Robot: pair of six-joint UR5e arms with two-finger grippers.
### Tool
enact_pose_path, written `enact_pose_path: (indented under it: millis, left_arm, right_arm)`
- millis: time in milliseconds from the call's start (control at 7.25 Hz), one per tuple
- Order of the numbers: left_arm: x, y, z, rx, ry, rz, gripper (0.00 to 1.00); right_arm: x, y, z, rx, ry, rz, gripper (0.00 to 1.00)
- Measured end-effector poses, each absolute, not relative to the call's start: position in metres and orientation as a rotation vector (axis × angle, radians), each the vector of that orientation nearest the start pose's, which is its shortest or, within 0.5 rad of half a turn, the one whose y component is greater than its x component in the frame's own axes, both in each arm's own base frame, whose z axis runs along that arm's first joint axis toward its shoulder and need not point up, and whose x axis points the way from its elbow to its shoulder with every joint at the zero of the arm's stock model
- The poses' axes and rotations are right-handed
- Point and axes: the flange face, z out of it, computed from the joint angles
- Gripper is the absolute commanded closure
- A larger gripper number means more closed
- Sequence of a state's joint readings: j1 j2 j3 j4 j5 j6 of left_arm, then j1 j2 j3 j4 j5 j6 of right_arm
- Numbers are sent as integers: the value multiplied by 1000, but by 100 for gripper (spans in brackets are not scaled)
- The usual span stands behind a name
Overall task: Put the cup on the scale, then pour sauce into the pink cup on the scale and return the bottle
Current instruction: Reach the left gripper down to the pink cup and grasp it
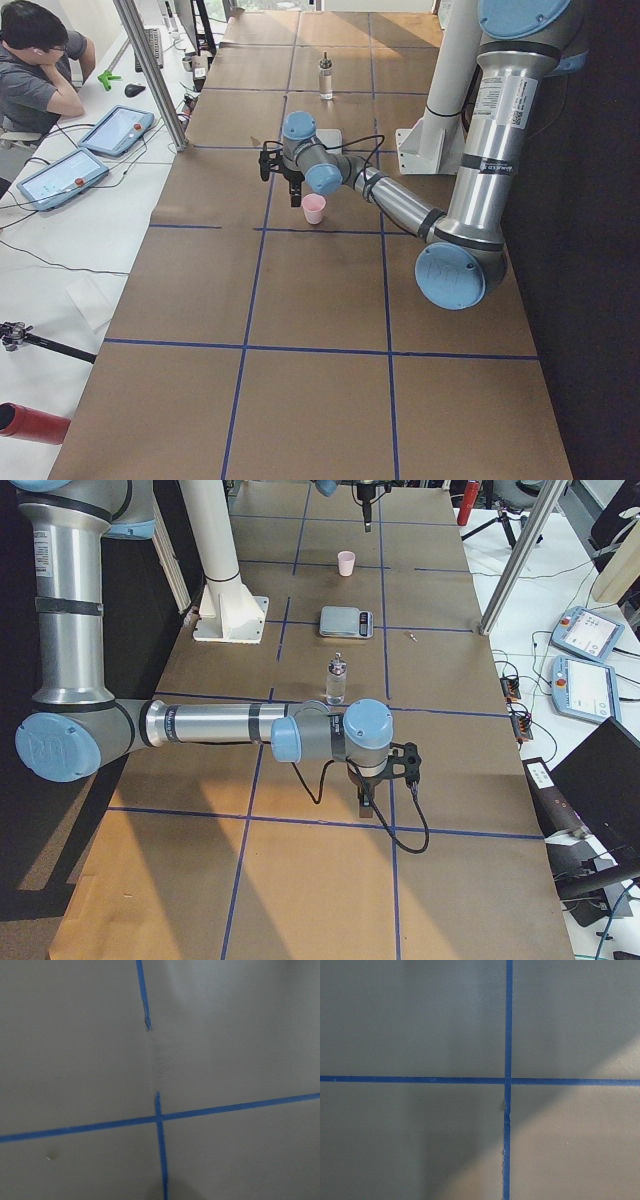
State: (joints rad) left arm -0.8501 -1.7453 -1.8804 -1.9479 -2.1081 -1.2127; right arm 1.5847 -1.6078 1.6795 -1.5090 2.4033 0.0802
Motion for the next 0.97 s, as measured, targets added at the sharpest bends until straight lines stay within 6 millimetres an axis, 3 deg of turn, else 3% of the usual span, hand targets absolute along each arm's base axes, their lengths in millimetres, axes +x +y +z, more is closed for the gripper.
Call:
enact_pose_path:
  millis: [276,828,966]
  left_arm:
    - [332,-444,393,29,936,-258,0]
    - [342,-428,419,-4,890,-251,2]
    - [347,-426,423,-11,883,-246,7]
  right_arm:
    - [66,-483,610,104,-835,30,0]
    - [66,-487,605,113,-837,25,0]
    - [66,-487,605,113,-838,24,0]
